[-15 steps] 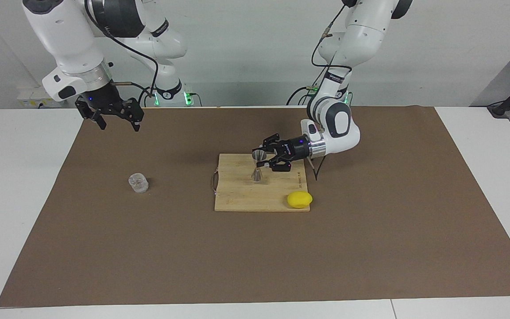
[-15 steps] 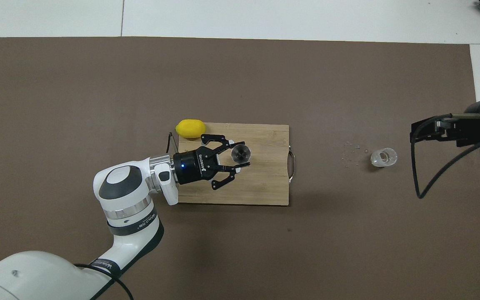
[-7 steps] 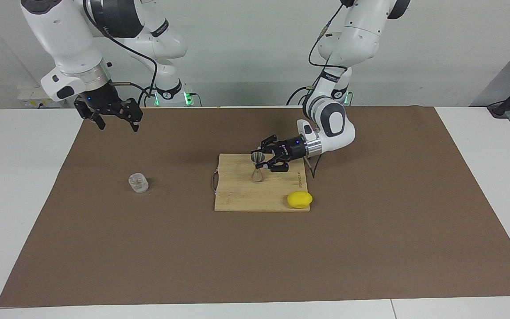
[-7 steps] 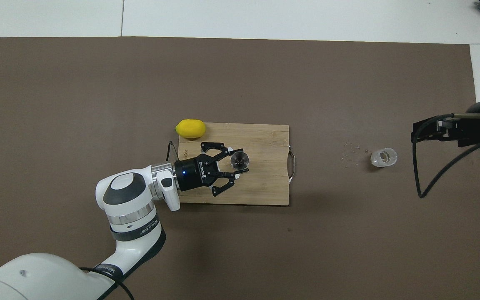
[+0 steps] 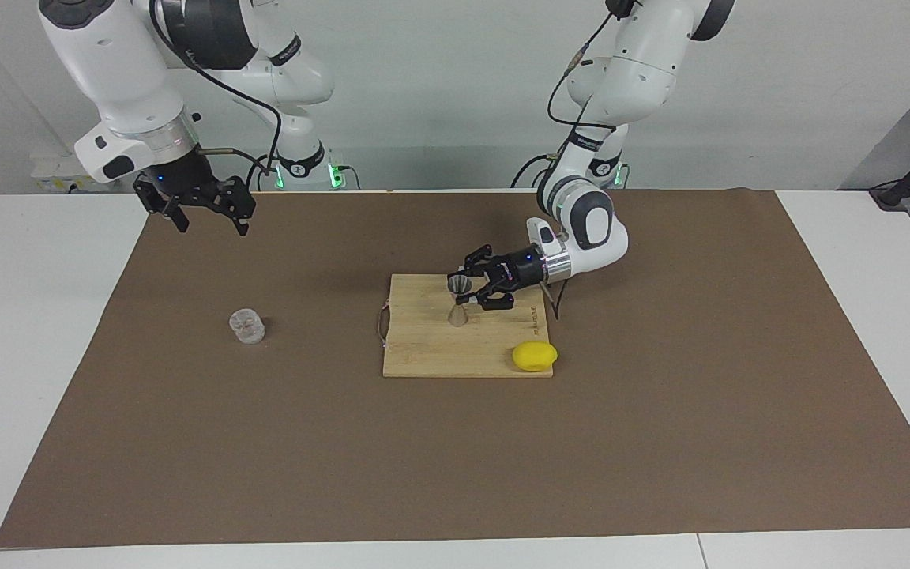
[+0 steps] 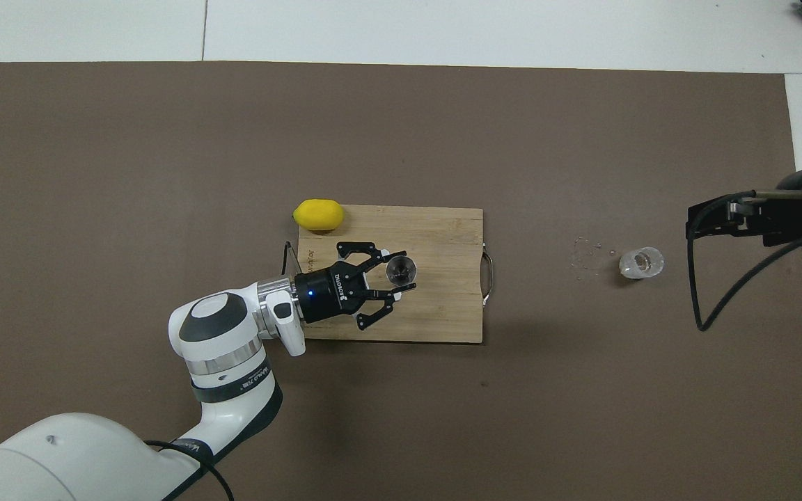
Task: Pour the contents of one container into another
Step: 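Carry the metal cup with the left gripper onto the cutting board, then open the left gripper and withdraw while the right gripper reaches the glass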
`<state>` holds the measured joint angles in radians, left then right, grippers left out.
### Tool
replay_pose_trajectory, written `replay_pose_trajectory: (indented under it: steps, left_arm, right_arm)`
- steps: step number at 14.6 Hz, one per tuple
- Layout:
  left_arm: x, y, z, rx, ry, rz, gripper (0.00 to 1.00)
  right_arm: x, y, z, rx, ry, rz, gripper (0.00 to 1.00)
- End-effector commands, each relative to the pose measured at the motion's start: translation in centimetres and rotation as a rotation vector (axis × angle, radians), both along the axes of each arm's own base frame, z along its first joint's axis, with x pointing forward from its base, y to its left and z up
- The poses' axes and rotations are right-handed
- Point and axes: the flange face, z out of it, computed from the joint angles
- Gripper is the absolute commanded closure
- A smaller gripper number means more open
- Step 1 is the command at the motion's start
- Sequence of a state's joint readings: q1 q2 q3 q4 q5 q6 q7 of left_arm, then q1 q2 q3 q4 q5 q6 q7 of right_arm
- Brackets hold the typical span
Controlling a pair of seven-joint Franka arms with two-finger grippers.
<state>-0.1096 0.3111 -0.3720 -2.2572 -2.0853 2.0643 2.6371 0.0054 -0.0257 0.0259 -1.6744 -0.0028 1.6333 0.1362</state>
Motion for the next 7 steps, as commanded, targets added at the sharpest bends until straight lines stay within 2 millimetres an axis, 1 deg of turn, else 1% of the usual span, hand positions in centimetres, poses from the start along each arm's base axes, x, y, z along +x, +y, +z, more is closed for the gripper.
replay_pose_trajectory:
  steps: [1, 2, 3, 4, 7]
  left_arm:
    - [-0.08, -0.15, -0.17, -0.011, -0.023, 0.011, 0.63]
    - [-0.08, -0.13, -0.19, -0.009, -0.023, 0.012, 0.47]
    - [0.07, -0.10, -0.07, -0.011, -0.024, 0.013, 0.16]
    - [0.10, -0.05, -0.13, -0.012, -0.023, 0.014, 0.01]
    - [0.23, 0.14, -0.03, -0.015, -0.024, 0.017, 0.00]
  right_arm:
    - [-0.61, -0.35, -0.19, -0.006, -0.018, 0.065, 0.00]
    - [-0.59, -0.33, -0.19, -0.005, -0.024, 0.091, 0.00]
    - [-0.63, -0.33, -0.24, -0.005, -0.024, 0.108, 0.00]
    - [-0.63, -0.33, -0.43, -0.005, -0.022, 0.116, 0.00]
    - [-0.65, -0.58, -0.47, -0.005, -0.024, 0.168, 0.00]
